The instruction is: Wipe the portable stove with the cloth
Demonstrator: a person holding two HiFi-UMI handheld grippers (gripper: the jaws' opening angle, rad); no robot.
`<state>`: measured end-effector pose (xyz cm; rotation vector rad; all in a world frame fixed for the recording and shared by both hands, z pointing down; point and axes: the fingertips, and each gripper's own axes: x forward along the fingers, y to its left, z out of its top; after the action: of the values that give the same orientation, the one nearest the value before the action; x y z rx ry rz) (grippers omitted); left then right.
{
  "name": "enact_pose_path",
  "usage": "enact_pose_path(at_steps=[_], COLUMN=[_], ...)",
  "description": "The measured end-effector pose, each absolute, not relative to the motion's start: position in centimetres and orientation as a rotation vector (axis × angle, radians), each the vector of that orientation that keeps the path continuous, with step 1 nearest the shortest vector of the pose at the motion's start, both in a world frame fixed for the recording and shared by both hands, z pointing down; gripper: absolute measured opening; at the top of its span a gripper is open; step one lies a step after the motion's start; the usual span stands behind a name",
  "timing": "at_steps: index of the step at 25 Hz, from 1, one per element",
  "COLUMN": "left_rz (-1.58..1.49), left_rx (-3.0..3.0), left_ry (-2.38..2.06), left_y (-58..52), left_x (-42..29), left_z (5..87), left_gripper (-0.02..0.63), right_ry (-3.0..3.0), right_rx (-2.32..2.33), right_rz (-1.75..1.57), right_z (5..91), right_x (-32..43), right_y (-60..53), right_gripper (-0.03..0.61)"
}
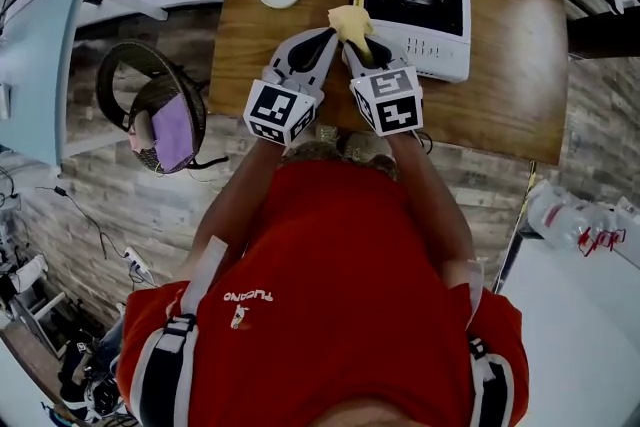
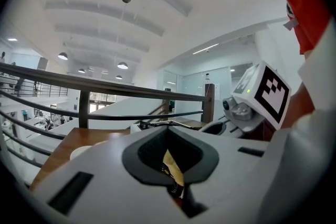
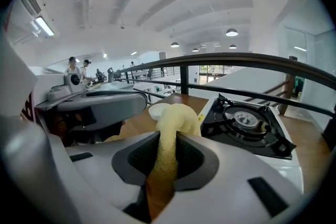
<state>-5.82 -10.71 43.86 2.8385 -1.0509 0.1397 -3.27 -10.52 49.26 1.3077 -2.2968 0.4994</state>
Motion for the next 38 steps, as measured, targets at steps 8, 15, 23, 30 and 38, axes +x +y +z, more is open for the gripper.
enact_pose_path(at_steps=[8, 15, 23, 30, 38], left_rz=[0.153, 0.264, 0.432, 0.54, 0.616], left_rx=[2.859, 2.877, 2.813, 2.681, 2.553], left_ry=[-0.917, -0.84, -0.959, -1.086, -1.155], left_y=[-11.7, -10.9, -11.6, -11.6, -12.0], left_x=[-4.0, -0.9, -0.6, -1.9, -2.4], left_z=[44.4, 46.0, 47.9, 49.5, 50.7], left_gripper=[0.009, 0.009, 0.009, 0.011, 0.092], right_ry=[-2.168, -2.088, -2.046, -2.016, -1.991], right_rx=[1.396, 1.457, 1.492, 1.555, 1.62], right_rz=[0.563, 0.597, 0.625, 0.666, 0.726], right_z=[49.8, 50.3, 50.6, 50.9, 51.1], right_x=[0.9, 5.8, 12.0, 16.6, 20.0], right_y=[-9.9, -8.2, -6.7, -5.4, -4.6], right_gripper=[0.087, 0.087, 0.087, 0.087, 0.087])
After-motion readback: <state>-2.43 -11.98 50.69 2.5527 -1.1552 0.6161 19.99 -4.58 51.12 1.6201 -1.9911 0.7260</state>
